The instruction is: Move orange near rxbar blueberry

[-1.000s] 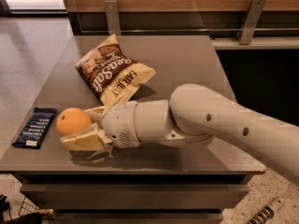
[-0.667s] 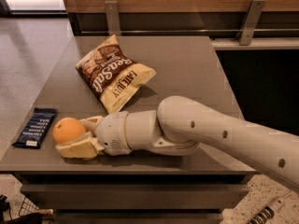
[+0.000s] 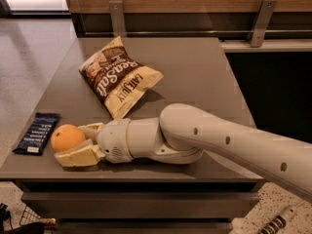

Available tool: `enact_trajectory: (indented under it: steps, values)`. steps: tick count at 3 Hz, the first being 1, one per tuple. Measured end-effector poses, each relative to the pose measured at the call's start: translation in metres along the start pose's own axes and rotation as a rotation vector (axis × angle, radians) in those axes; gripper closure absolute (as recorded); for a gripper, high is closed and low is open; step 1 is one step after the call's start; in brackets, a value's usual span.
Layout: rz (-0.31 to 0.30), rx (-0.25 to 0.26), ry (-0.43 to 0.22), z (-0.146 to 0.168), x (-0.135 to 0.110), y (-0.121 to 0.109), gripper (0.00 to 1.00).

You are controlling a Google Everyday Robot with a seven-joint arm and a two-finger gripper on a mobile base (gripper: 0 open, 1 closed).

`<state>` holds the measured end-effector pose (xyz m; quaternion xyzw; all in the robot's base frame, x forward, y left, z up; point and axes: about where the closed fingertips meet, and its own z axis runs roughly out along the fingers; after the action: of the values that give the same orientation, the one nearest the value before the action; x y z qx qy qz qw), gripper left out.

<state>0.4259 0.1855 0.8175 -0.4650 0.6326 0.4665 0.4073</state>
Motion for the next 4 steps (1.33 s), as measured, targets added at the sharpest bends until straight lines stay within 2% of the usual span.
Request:
enact_trajectory:
  steps: [1,2,3,4]
  values:
    - [0.000,0.000,0.000,0.0000,0.0000,0.0000,1.00]
    - [-0.002,-0.003,0.001,0.0012,-0.0006,0.0015,0.82]
    - [-0.005,-0.006,0.002,0.0024,-0.0011,0.0030,0.59]
    - [-0.008,-0.010,0.004,0.0040,-0.0019,0.0050,0.28]
